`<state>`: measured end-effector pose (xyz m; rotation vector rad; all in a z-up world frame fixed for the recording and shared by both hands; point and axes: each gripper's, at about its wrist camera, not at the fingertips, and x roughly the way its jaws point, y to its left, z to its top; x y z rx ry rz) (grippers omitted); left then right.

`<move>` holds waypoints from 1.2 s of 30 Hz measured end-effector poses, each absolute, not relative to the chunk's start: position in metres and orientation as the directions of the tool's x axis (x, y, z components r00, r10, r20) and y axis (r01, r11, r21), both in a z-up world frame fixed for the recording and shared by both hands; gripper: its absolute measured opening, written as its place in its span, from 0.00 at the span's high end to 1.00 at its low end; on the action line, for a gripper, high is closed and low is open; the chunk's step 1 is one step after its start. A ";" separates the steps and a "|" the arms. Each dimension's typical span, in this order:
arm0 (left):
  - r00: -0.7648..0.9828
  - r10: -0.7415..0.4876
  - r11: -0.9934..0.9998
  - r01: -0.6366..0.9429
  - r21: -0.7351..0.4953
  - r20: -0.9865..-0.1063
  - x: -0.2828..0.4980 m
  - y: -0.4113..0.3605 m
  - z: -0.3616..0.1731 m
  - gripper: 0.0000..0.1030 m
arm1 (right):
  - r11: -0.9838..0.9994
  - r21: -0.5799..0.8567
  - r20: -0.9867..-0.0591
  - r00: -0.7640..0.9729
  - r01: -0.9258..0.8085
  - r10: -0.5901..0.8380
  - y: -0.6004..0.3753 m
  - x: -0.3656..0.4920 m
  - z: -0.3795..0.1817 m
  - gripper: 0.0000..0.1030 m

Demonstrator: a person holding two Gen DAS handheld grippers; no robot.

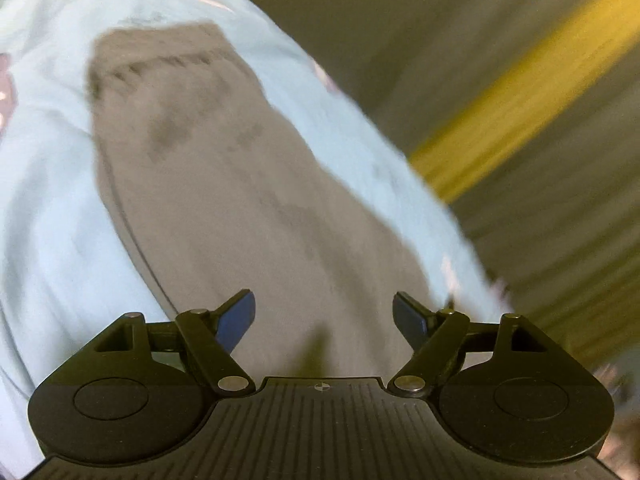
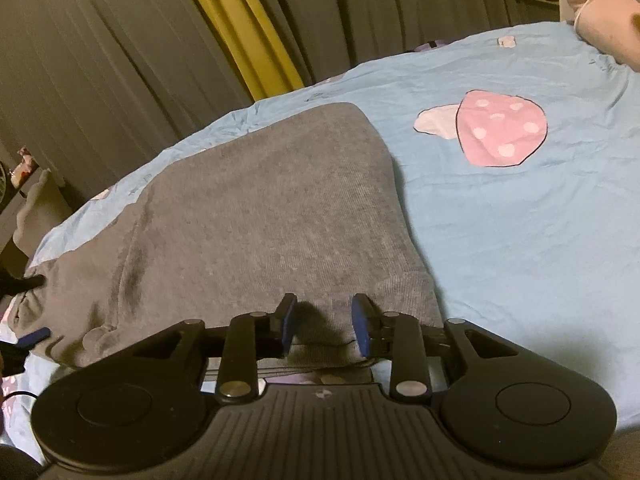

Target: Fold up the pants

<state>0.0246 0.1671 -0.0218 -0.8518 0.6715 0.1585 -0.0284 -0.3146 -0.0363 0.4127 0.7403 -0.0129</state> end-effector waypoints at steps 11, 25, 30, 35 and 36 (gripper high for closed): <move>0.813 -0.079 0.442 -0.491 -0.751 -0.578 0.002 0.324 -0.053 0.10 | 0.952 0.303 -0.654 0.737 0.050 0.169 -0.292 -0.023 -0.034 0.24; 0.815 -0.158 0.403 -0.462 -0.790 -0.558 0.051 0.345 -0.077 0.15 | 0.959 0.282 -0.659 0.733 0.031 0.170 -0.284 -0.018 -0.037 0.11; 0.831 -0.094 0.541 -0.420 -0.729 -0.549 0.055 0.331 -0.059 0.52 | 0.959 0.281 -0.657 0.734 0.029 0.170 -0.284 -0.017 -0.037 0.10; 0.789 -0.086 0.539 -0.476 -0.695 -0.608 0.064 0.331 -0.071 0.36 | 0.948 0.317 -0.647 0.739 0.032 0.191 -0.289 -0.016 -0.037 0.09; 0.788 -0.084 0.542 -0.477 -0.692 -0.610 0.066 0.331 -0.071 0.35 | 0.947 0.320 -0.646 0.739 0.031 0.194 -0.289 -0.016 -0.037 0.08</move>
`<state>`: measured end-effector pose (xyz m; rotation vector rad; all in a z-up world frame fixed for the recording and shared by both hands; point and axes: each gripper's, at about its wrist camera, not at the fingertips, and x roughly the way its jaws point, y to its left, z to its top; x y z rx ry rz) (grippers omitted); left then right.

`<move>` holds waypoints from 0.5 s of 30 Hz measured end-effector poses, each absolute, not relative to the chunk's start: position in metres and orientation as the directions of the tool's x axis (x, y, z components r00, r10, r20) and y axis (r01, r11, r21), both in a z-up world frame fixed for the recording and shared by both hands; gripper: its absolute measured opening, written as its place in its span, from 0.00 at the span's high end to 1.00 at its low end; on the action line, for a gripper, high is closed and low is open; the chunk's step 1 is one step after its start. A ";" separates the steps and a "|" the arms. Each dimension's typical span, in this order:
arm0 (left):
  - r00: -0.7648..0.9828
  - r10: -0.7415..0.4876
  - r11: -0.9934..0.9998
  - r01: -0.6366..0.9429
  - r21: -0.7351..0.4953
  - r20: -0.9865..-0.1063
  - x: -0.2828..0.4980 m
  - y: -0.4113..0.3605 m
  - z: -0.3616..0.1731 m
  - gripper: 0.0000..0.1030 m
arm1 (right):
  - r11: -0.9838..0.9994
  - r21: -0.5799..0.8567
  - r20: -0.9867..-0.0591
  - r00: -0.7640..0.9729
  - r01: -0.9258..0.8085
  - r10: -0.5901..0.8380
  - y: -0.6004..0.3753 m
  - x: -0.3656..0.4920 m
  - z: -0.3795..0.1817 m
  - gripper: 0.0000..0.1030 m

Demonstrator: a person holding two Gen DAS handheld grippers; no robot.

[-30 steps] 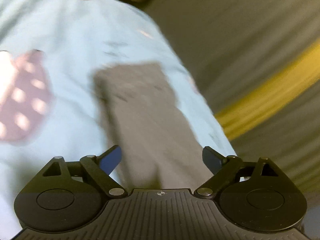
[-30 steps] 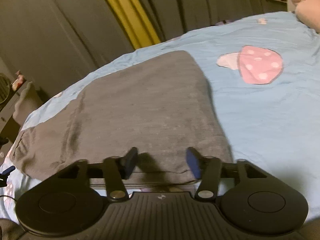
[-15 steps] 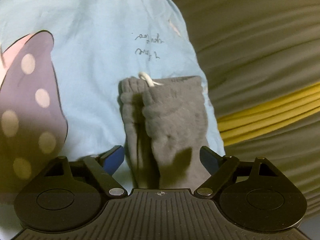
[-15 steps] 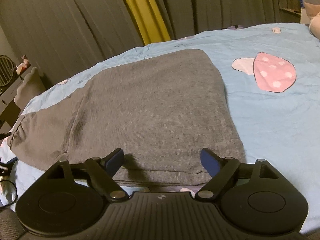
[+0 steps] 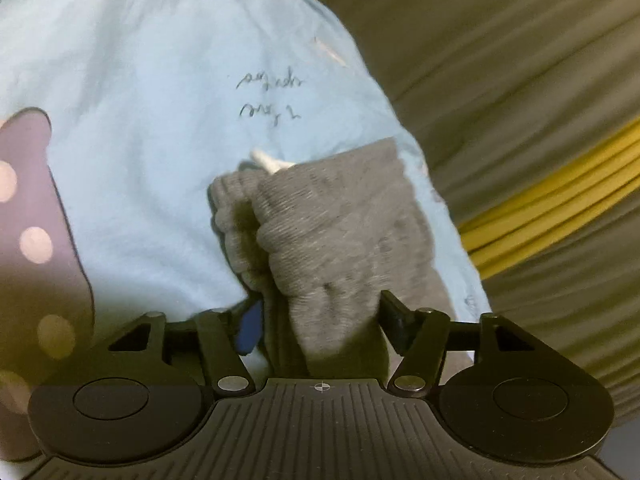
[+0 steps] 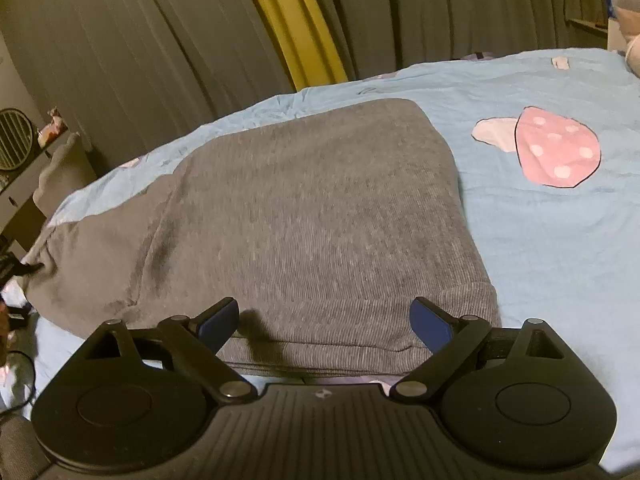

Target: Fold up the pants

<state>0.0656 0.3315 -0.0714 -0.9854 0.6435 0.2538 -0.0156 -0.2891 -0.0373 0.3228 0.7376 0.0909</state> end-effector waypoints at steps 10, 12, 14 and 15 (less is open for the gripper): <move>0.811 0.001 0.677 -0.431 -0.596 -0.585 0.060 0.305 -0.014 0.75 | 0.879 0.470 -0.579 0.781 0.085 0.234 -0.313 -0.025 -0.029 0.08; 0.834 0.023 0.729 -0.391 -0.561 -0.551 0.059 0.289 0.007 0.76 | 0.863 0.495 -0.560 0.796 0.099 0.230 -0.320 -0.029 -0.027 0.08; 0.867 0.014 0.764 -0.331 -0.554 -0.498 0.054 0.272 0.032 0.76 | 0.854 0.508 -0.550 0.806 0.115 0.219 -0.325 -0.031 -0.025 0.08; 0.882 0.007 0.787 -0.296 -0.541 -0.472 0.052 0.260 0.045 0.76 | 0.845 0.521 -0.544 0.810 0.121 0.218 -0.328 -0.033 -0.025 0.08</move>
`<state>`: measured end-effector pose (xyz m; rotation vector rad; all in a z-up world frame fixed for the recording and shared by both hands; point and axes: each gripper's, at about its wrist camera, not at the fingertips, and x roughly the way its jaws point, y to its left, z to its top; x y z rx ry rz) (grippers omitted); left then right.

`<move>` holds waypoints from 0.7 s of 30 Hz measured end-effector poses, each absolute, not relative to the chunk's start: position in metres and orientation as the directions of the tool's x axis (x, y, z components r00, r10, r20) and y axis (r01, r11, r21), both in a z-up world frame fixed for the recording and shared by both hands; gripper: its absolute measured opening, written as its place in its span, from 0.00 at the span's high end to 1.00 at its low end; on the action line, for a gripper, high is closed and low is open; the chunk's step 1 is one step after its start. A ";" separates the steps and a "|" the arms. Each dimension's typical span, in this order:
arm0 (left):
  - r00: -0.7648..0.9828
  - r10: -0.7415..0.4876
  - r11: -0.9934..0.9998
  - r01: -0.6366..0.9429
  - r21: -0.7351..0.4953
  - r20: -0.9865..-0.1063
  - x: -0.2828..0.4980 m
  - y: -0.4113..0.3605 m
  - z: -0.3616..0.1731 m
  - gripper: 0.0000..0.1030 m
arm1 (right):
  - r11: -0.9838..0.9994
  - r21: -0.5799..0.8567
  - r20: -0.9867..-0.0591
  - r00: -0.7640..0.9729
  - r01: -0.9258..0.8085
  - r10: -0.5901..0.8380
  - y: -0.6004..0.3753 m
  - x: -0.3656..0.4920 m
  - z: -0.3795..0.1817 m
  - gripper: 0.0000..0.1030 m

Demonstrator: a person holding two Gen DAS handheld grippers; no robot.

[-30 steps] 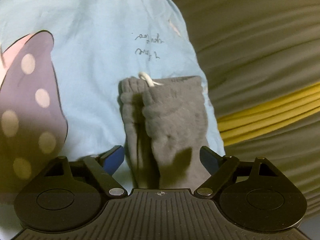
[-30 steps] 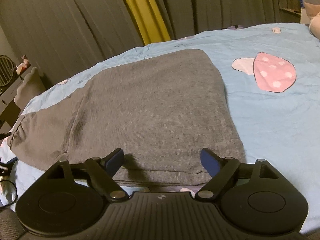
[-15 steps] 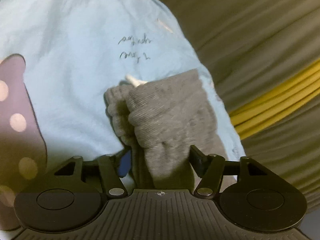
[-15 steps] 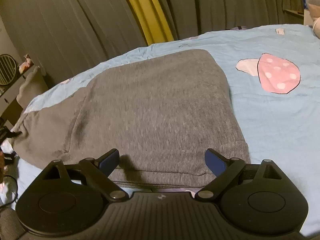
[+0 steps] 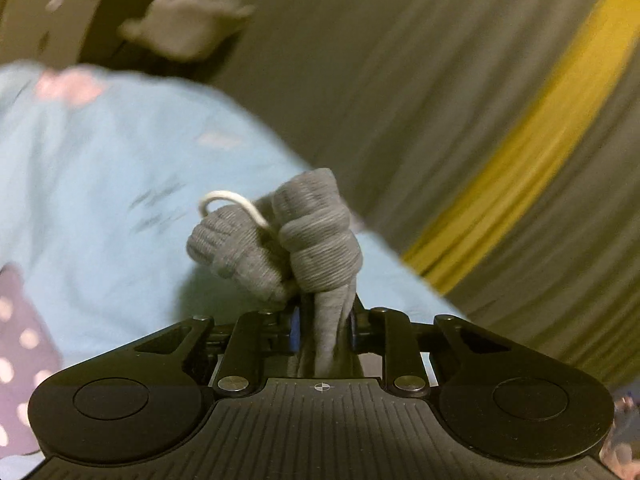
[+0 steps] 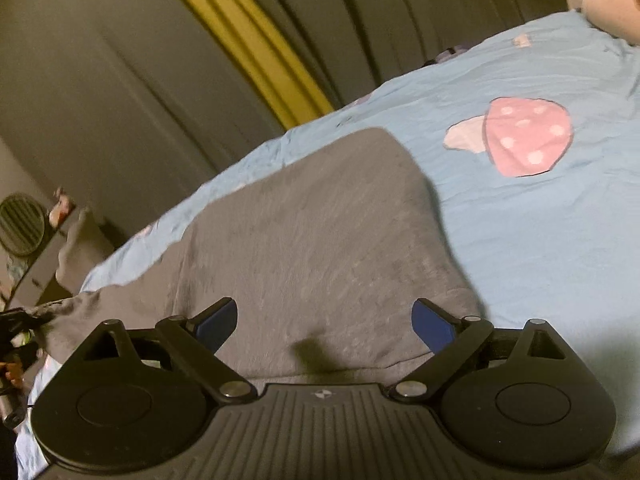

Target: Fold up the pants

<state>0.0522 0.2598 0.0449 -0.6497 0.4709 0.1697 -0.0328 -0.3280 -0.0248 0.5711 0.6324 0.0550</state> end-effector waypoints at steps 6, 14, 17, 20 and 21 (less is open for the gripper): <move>0.931 -0.178 0.924 0.047 -0.381 -0.317 0.042 0.140 0.110 0.76 | 0.803 0.574 -0.505 0.842 0.161 0.192 -0.348 -0.043 -0.021 0.08; 0.784 -0.414 0.908 0.387 -0.159 -0.462 0.033 -0.060 0.054 0.54 | 0.743 0.646 -0.451 0.873 0.175 0.187 -0.371 -0.059 -0.021 0.08; 0.659 -0.407 0.889 0.446 -0.107 -0.632 0.034 -0.106 -0.003 0.42 | 0.732 0.658 -0.448 0.872 0.174 0.196 -0.374 -0.060 -0.023 0.08; 0.599 -0.394 0.892 0.432 -0.133 -0.697 0.022 -0.104 -0.017 0.40 | 0.719 0.678 -0.434 0.873 0.156 0.220 -0.376 -0.061 -0.023 0.08; 0.597 -0.391 0.901 0.402 -0.160 -0.701 0.021 -0.092 -0.017 0.37 | 0.719 0.680 -0.430 0.873 0.147 0.229 -0.375 -0.060 -0.024 0.08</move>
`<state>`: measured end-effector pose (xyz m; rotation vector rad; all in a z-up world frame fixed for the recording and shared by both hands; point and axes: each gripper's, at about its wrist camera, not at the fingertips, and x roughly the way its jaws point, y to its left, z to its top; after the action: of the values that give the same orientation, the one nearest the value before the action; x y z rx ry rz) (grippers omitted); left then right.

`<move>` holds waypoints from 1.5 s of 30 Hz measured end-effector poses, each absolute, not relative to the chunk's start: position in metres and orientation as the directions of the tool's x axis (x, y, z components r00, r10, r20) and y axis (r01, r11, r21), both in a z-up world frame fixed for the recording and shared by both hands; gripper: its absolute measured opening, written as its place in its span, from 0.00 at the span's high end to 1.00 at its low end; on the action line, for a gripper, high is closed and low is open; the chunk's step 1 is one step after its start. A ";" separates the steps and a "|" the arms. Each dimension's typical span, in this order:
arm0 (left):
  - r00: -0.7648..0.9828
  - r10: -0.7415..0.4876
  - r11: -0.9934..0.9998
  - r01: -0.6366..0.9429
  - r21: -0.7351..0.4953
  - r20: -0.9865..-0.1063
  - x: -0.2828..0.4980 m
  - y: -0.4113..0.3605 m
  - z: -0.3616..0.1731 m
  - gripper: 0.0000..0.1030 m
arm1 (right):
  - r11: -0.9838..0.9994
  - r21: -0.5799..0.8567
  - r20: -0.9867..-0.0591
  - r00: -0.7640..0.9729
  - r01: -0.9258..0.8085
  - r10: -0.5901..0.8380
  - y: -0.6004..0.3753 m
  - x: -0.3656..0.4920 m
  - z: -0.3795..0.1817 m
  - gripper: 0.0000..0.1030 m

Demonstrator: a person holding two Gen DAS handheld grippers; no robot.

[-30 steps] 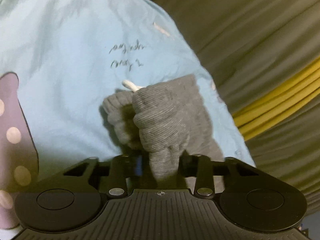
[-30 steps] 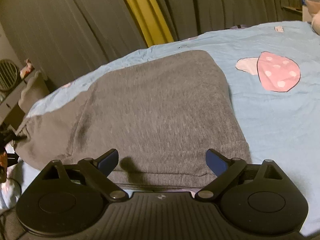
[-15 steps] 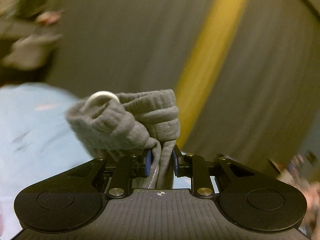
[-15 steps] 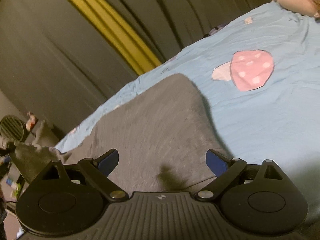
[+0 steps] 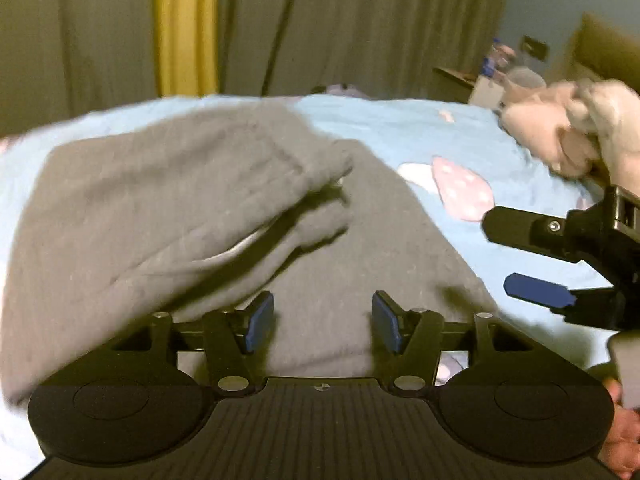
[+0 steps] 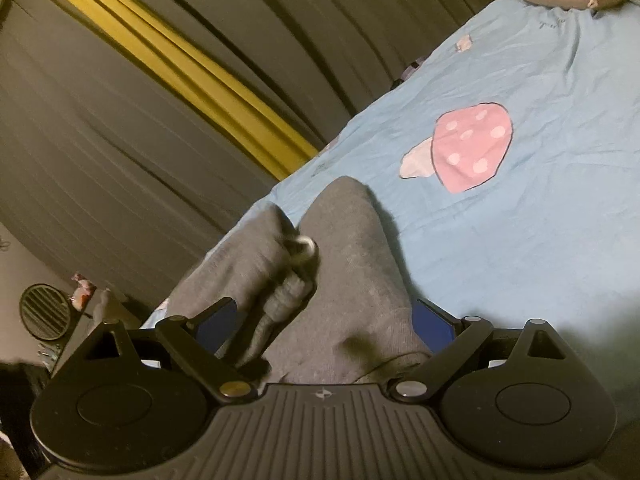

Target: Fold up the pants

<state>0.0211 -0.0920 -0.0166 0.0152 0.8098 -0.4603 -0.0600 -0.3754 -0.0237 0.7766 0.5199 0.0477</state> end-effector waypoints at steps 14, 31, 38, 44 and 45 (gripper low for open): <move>0.796 0.182 0.950 -0.294 -0.106 -0.578 -0.003 0.091 0.012 0.08 | 0.627 0.776 -0.382 0.844 0.072 0.375 -0.338 0.001 -0.023 0.09; 0.762 0.019 0.869 -0.333 -0.367 -0.647 0.008 0.105 -0.023 0.08 | 0.411 0.873 -0.422 0.826 0.262 0.372 -0.328 0.054 -0.069 0.30; 0.745 -0.084 0.912 -0.209 -0.352 -0.662 0.011 0.087 -0.026 0.08 | 0.427 0.860 -0.436 0.836 0.278 0.333 -0.325 0.064 -0.068 0.17; 0.711 -0.083 0.909 -0.234 -0.346 -0.698 0.016 0.084 -0.034 0.08 | 0.517 0.803 -0.506 0.798 0.296 0.328 -0.317 0.086 -0.061 0.47; 0.709 -0.083 0.904 -0.242 -0.353 -0.700 0.017 0.086 -0.035 0.08 | 0.510 0.807 -0.502 0.800 0.297 0.330 -0.317 0.086 -0.061 0.47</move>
<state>0.0165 0.0857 -0.0353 -0.4448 0.7840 0.0918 0.0857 -0.3173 -0.0608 1.0579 0.6764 0.0217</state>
